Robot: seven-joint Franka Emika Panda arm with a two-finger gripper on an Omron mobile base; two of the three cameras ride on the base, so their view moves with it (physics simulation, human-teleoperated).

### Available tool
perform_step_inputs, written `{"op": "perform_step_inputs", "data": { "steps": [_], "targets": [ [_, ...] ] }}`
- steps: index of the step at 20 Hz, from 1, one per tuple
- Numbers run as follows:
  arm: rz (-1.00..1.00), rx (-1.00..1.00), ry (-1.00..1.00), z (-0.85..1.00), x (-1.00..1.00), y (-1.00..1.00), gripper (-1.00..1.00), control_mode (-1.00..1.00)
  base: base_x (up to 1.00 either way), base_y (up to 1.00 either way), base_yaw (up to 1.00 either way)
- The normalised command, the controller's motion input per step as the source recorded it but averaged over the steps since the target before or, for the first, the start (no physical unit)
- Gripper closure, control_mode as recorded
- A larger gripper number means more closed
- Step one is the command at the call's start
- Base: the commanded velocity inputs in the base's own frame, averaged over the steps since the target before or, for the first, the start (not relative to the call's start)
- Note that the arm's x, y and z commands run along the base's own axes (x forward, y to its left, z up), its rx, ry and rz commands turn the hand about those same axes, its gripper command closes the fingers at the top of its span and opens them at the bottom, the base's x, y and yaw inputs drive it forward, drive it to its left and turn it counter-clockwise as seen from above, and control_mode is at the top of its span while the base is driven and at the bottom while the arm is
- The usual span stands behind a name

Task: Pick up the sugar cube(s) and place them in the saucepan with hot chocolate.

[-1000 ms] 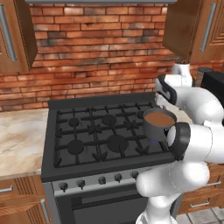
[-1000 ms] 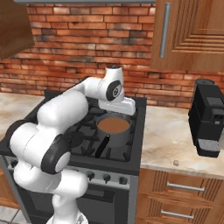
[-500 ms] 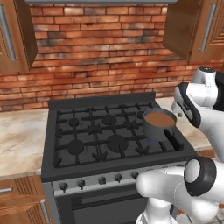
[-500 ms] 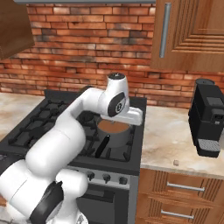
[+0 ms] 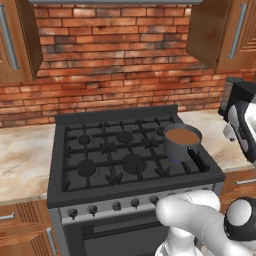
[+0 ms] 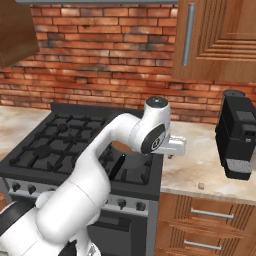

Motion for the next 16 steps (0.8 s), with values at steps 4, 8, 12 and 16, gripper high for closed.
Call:
{"op": "perform_step_inputs", "data": {
  "steps": [4, 8, 12, 16],
  "targets": [
    [0.03, 0.0, 0.03, -0.03, -0.03, -0.83, -1.0, -1.0, 0.0, 0.0, 0.0],
    [0.0, 0.0, 0.08, -0.07, 0.01, -0.8, -1.0, -1.0, 0.0, 0.0, 0.0],
    [0.0, 0.0, 0.05, -0.05, 0.0, -0.61, -1.0, -1.0, 0.0, 0.0, 0.0],
    [0.0, 0.0, 0.04, -0.13, 0.11, -0.45, -1.0, -1.0, 0.0, 0.0, 0.0]
  ]
}}
